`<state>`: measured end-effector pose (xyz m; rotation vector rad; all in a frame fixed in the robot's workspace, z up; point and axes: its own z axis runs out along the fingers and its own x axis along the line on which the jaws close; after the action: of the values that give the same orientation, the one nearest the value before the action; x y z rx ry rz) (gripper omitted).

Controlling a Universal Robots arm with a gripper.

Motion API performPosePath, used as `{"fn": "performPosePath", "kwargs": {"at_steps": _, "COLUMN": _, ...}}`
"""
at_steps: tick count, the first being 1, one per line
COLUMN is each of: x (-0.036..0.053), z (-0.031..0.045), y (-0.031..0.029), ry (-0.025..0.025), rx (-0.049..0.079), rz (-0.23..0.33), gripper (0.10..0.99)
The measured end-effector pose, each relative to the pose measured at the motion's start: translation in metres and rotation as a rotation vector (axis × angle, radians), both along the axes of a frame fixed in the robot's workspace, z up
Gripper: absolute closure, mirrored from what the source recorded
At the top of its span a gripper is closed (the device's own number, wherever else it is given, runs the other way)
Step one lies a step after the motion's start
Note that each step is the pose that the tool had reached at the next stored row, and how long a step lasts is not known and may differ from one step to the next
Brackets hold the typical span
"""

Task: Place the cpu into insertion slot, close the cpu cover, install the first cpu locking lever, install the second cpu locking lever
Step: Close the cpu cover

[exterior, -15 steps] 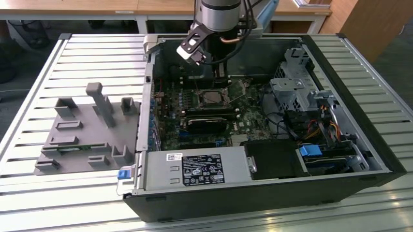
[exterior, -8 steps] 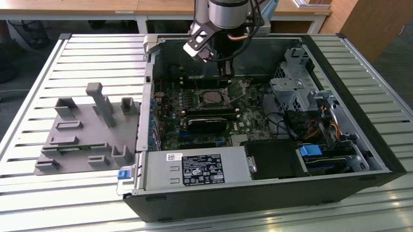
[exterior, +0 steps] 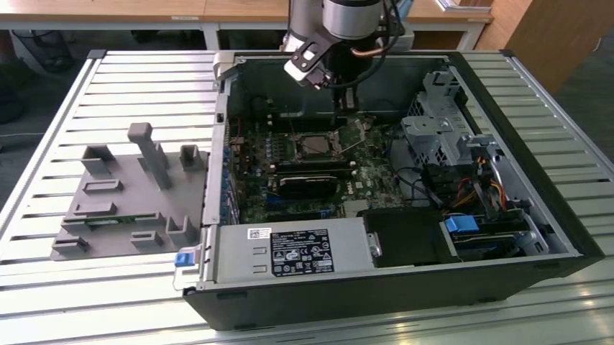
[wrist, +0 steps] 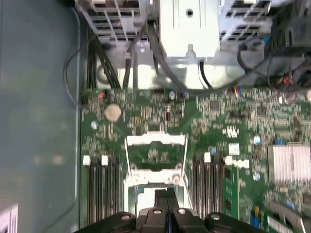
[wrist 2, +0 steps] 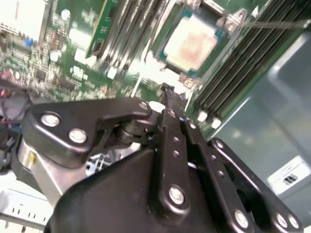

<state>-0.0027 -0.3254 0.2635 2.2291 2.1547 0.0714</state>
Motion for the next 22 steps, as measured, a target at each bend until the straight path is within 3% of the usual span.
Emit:
{"fn": "performPosePath", "kwargs": {"at_steps": 8, "x": 0.0076, "z": 0.0034, "y": 0.0001, "ry": 0.0007, "rx": 0.001, "rz": 0.0, "gripper": 0.98}}
{"fn": "performPosePath", "kwargs": {"at_steps": 16, "x": 0.0312, "z": 0.003, "y": 0.0001, "ry": 0.005, "rx": 0.001, "rz": 0.0, "gripper": 0.98}}
{"fn": "performPosePath", "kwargs": {"at_steps": 22, "x": 0.0399, "z": 0.0005, "y": 0.0002, "ry": 0.0062, "rx": 0.001, "rz": 0.02, "gripper": 0.98}}
